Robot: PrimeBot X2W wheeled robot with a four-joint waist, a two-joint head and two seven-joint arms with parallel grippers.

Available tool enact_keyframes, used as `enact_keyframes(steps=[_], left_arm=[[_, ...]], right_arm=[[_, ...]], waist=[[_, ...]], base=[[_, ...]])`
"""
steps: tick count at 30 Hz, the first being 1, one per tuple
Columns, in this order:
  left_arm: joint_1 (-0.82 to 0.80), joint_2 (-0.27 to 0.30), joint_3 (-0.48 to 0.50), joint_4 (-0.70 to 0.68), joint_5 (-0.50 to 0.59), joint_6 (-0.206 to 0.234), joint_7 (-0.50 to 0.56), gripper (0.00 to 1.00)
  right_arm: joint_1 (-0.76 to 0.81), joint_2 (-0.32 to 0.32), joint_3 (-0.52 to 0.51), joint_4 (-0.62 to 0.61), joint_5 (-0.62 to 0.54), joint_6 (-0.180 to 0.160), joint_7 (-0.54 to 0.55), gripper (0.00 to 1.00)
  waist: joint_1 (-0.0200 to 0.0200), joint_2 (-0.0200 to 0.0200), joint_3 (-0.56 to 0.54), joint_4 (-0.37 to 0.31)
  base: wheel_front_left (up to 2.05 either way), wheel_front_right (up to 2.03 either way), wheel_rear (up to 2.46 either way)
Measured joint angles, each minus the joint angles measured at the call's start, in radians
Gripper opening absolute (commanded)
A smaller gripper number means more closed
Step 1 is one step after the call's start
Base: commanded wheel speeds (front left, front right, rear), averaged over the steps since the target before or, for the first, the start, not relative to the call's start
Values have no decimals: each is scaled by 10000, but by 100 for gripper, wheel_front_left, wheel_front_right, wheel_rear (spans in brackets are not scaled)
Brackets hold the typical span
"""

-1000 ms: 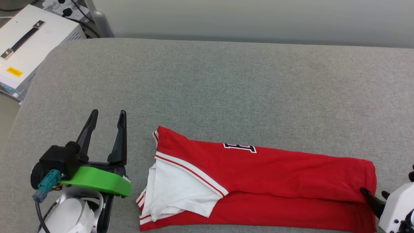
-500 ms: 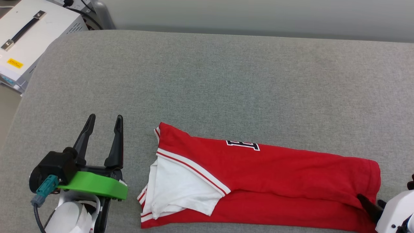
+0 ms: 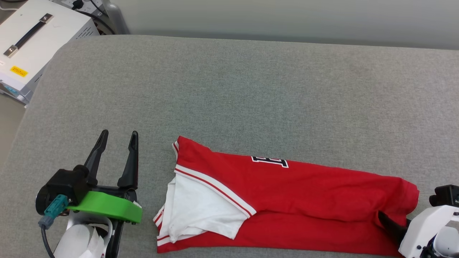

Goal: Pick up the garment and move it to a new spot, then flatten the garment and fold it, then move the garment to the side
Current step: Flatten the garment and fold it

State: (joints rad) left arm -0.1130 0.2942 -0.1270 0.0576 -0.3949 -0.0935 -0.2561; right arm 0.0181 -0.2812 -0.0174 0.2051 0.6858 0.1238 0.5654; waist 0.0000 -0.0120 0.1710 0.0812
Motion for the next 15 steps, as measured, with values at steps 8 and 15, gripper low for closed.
enact_keyframes(steps=[8,15], left_arm=[[7,-159,255,96,127,-171,0,100],[70,-295,351,178,339,-255,0,100]], right_arm=[[-159,-217,274,525,-21,56,-1072,0],[-377,-552,-284,947,-399,92,-1672,0]], waist=[[0,0,-185,-34],[0,0,-398,-137]], base=[[0,0,0],[0,0,0]])
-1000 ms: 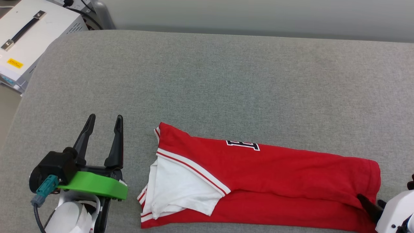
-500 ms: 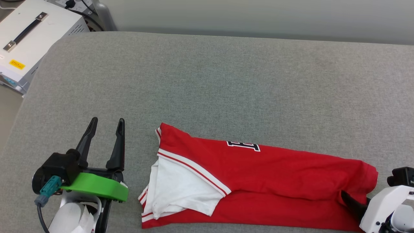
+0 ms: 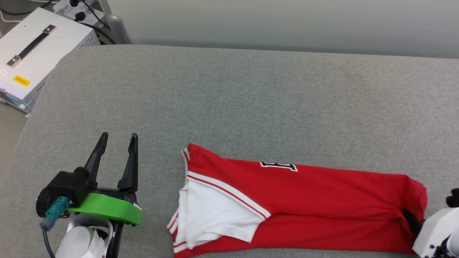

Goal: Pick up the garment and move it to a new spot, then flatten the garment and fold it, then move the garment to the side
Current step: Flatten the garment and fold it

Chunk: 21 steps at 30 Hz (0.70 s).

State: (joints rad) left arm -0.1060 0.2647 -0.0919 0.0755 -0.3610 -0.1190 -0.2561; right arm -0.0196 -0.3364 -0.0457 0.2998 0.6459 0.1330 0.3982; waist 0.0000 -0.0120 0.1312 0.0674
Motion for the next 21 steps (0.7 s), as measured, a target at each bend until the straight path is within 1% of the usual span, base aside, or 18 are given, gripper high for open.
enact_keyframes(steps=[2,5,8,12,17,21], left_arm=[[29,-58,17,17,8,-4,0,100],[51,-119,52,25,19,-15,0,100],[83,-196,86,29,23,-35,0,100],[251,-257,169,54,54,-44,0,100],[424,-393,221,86,96,-61,0,100],[458,-416,226,115,98,-61,0,100]], right_arm=[[-52,-176,-426,188,-228,0,-107,0],[-80,-320,-1321,569,-775,-6,-299,0],[-81,-318,-1732,633,-1080,-6,-334,0],[-35,-136,-1770,245,-1195,-8,-278,0],[256,100,-1557,-826,-1131,-15,77,0],[642,324,-1181,-1753,-1127,-15,616,0]], waist=[[0,0,-54,-36],[0,0,-145,-82],[0,0,-234,-107],[0,0,-360,-164],[0,0,-569,-228],[0,0,-740,-246]], base=[[0,0,0],[0,0,0],[0,0,0],[0,0,0],[0,0,0],[0,0,0]])
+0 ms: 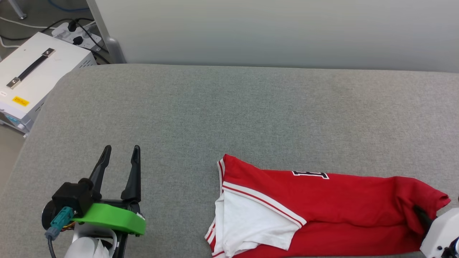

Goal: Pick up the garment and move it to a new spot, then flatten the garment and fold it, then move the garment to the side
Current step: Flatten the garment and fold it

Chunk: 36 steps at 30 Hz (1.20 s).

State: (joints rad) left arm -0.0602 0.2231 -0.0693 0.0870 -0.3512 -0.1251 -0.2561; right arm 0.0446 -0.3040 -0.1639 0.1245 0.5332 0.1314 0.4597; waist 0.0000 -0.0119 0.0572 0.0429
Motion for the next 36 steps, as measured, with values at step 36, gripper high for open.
enact_keyframes(steps=[36], left_arm=[[161,17,-253,44,-19,-25,0,100]], right_arm=[[-1477,2533,4989,2,583,-2,-73,0]], waist=[[0,0,15,1237]], base=[[0,0,0]])
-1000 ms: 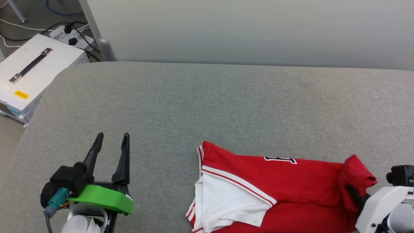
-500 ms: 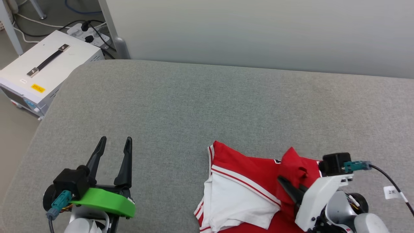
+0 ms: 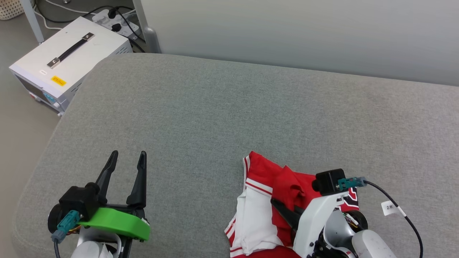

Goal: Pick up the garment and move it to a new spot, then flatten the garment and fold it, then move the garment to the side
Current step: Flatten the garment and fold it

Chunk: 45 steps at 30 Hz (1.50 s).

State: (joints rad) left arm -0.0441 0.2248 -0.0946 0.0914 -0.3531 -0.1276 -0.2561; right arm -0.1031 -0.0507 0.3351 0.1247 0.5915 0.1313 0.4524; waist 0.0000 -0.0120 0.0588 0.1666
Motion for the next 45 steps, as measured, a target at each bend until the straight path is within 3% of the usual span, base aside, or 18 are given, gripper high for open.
enact_keyframes(steps=[3,4,5,9,15,20,24,28,36,40,45], left_arm=[[-12,-4,-6,4,0,0,0,100],[-17,-4,-6,8,0,0,0,100],[-19,-6,-4,12,0,0,0,100],[-32,-10,-6,33,0,0,0,100],[-32,-15,15,84,0,0,0,100],[-31,-50,8,98,0,0,0,100],[-29,-59,13,94,0,0,0,100],[-10,-79,56,50,0,0,0,100],[36,-232,207,-142,-33,0,0,100],[42,-311,253,-265,-29,0,0,100],[49,-380,228,-360,0,0,0,100]], right_arm=[[-242,10,236,416,155,0,-322,0],[-319,10,307,591,232,0,-397,33],[-385,12,384,805,280,0,-453,100],[-660,12,704,1356,58,0,-874,100],[-794,35,1657,1271,848,0,-1152,100],[-1032,38,1783,1097,943,0,-1467,100],[-1332,-144,1551,934,-23,0,-1891,100],[-1637,-821,1360,552,-957,0,-2539,100],[-2186,-2571,-127,-194,-3419,0,-3962,100],[-2106,-2890,-1315,-616,-4102,0,-4508,100],[-1339,-2765,-2669,-1304,-4372,0,-5070,100]], waist=[[0,0,63,75],[0,0,80,97],[0,0,94,112],[0,0,103,142],[0,0,23,104],[0,0,-57,47],[0,0,-145,-25],[0,0,-241,-154],[0,0,-394,-634],[0,0,-362,-880],[0,0,-272,-1068]], base=[[0,0,0],[0,0,0],[0,0,0],[0,0,0],[0,0,0],[0,0,0],[0,0,0],[0,0,0],[0,0,0],[0,0,0],[0,0,0]])
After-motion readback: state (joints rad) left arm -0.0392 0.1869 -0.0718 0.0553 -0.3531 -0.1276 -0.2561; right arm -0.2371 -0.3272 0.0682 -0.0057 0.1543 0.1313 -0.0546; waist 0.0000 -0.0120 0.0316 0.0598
